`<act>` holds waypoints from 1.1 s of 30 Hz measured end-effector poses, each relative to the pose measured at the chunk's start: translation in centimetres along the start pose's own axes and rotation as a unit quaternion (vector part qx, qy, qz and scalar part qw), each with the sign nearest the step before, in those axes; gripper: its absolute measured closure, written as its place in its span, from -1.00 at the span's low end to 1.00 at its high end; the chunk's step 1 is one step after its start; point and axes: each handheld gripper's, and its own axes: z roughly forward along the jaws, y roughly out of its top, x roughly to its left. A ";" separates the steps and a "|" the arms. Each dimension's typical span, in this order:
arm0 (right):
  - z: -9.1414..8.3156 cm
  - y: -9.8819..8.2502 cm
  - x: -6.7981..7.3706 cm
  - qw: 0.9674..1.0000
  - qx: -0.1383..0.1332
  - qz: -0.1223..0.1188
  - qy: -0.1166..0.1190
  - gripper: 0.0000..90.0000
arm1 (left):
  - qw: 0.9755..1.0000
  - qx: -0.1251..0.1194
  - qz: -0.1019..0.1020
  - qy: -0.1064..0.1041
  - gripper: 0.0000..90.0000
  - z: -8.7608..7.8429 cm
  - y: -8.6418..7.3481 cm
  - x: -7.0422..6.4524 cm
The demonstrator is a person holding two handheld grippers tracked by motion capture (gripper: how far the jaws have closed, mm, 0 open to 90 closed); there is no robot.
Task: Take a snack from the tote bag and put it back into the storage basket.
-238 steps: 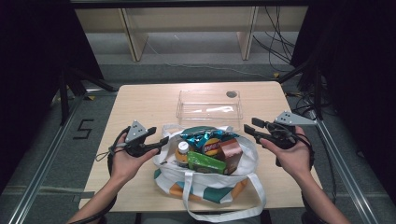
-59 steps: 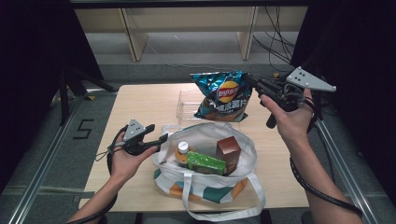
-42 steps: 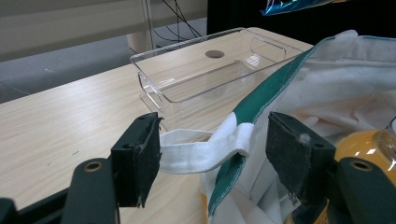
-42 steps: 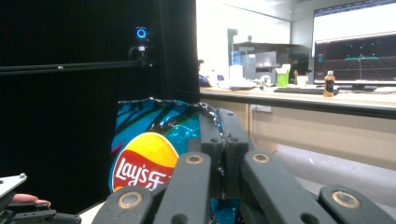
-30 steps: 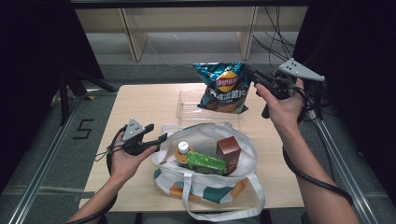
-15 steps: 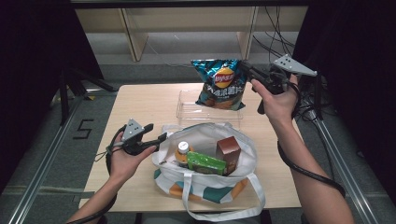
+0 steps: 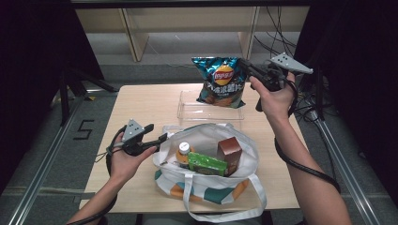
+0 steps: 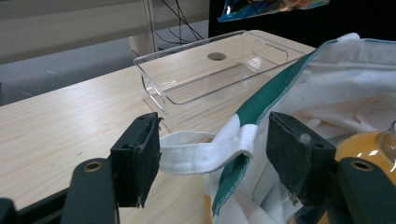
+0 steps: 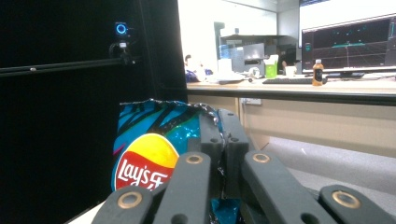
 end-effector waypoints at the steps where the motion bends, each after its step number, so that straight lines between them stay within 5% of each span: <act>1: 0.1 0.0 0.0 1.000 -0.002 -0.001 0.000 1.00 | 1.000 -0.001 0.000 0.000 -0.23 0.0 0.0 0.0; 27: 3.2 -1.0 -1.9 0.999 0.007 0.019 -0.034 1.00 | 1.000 -0.003 -0.006 0.003 -0.26 0.1 -0.1 0.1; 29: 3.5 -1.1 -2.0 0.999 0.007 0.026 -0.036 1.00 | 1.000 0.003 0.009 0.004 -0.26 0.0 0.0 0.2; 33: 4.0 -1.3 -2.4 0.999 0.011 0.024 -0.039 1.00 | 1.000 -0.003 -0.004 0.001 -0.26 0.1 -0.1 0.1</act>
